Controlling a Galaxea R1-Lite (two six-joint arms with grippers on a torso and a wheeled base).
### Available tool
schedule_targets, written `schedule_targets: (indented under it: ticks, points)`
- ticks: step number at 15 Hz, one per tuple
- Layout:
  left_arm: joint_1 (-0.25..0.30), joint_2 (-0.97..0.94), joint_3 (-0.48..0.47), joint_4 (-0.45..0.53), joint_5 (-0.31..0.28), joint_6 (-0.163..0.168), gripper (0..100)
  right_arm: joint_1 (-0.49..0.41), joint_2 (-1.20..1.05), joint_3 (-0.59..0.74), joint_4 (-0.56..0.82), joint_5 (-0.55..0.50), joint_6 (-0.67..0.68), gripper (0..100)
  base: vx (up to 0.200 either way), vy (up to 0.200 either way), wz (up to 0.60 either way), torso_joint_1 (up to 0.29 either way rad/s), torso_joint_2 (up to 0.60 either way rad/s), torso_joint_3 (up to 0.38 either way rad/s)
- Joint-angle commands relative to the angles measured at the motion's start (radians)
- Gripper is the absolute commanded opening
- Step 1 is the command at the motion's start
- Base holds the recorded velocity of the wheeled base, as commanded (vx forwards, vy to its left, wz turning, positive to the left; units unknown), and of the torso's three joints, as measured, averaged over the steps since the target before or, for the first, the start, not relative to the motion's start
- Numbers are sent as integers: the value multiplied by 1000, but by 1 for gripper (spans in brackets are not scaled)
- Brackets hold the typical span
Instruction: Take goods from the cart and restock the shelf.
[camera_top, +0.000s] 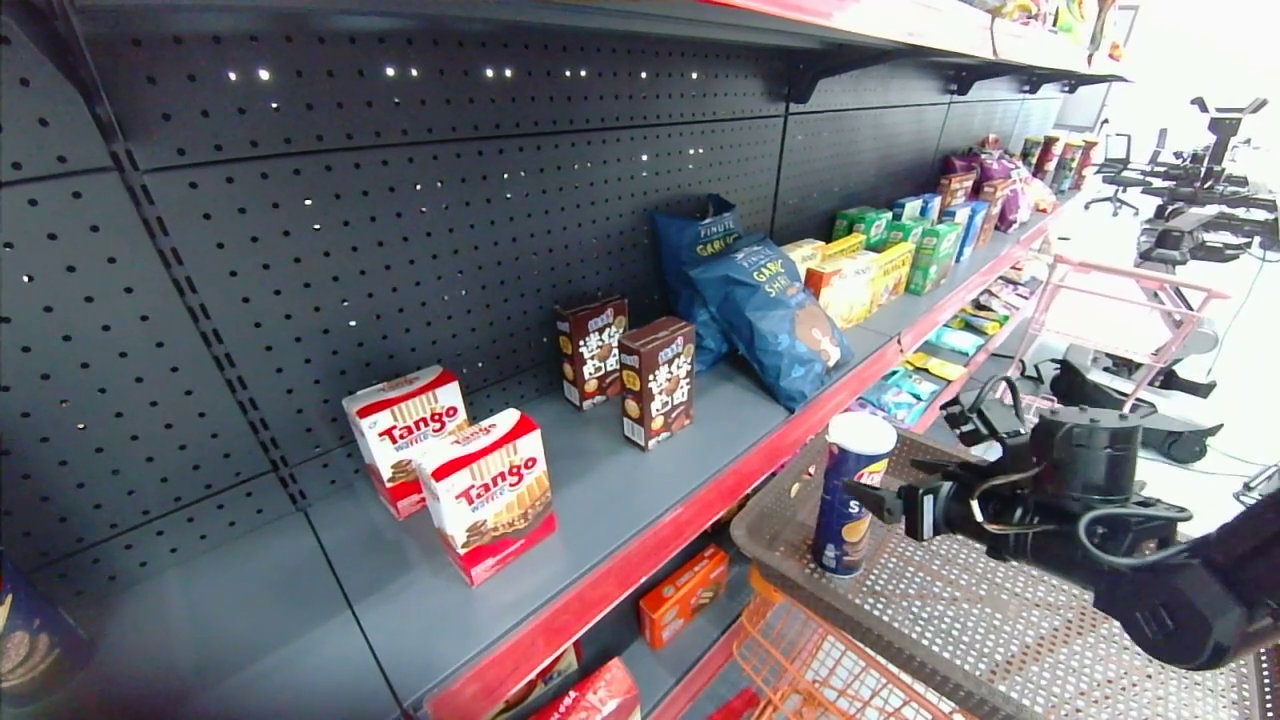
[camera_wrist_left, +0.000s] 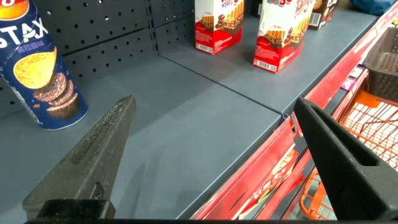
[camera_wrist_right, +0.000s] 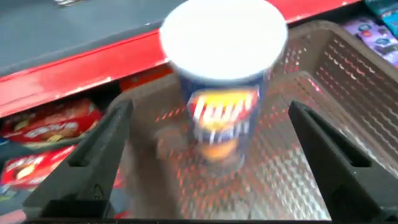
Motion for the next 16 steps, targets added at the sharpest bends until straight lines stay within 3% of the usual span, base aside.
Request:
schedule_targets:
  ticks: [1, 10, 11, 16]
  points:
    - [0, 0, 0, 0, 0, 0, 100, 1, 165, -99, -24, 5, -5, 100, 0, 0, 0, 0, 0, 0]
    - [0, 0, 0, 0, 0, 0, 100, 21, 439, -290, -133, 44, -5, 100, 0, 0, 0, 0, 0, 0]
    - [0, 0, 0, 0, 0, -2, 100, 22, 453, -309, -151, 68, -10, 0, 0, 0, 0, 0, 0, 0]
    - [0, 0, 0, 0, 0, 0, 100, 12, 335, -269, -128, 57, -31, 0, 0, 0, 0, 0, 0, 0]
